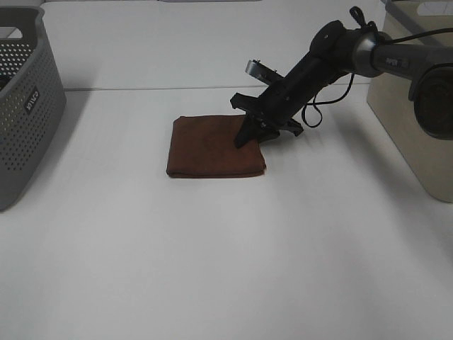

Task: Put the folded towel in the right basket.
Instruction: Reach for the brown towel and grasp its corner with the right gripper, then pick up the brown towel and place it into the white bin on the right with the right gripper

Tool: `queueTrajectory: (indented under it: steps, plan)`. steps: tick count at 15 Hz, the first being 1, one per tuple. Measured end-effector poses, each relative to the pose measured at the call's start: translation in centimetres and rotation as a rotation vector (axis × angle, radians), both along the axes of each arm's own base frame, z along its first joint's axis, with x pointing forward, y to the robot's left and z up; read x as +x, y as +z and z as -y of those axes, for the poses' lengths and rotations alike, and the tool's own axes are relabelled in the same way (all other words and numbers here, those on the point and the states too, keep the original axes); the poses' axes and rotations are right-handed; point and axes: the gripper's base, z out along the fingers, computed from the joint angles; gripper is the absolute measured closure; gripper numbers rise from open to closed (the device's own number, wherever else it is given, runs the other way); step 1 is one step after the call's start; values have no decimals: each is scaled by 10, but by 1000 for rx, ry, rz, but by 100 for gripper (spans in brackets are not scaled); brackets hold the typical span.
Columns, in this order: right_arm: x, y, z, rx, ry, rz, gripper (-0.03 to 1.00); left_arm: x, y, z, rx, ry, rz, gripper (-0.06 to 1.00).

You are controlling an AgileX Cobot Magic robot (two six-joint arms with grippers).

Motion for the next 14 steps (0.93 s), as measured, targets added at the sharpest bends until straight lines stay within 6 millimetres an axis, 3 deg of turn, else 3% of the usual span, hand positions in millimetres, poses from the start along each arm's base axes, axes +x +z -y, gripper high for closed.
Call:
queueTrajectory:
  steps: [1,4,6,9,11,14]
  plan:
    - [0,-1,0,3,-1,-4,88,0,0,0,0,0,0,-2]
    - [-1,0,-1,8,7,-4,88,0,0,0,0,0,0,-2]
    - [0,16,-1,6,44,33,88,0,0,0,0,0,0,-2]
    - [1,87,0,16,74,175,88,0,0,0,0,0,0,-2]
    - [-6,142,5,0,90,295,88,0,0,0,0,0,0,-2]
    - [-22,205,18,-94,109,442,88,0,0,0,0,0,0,-2]
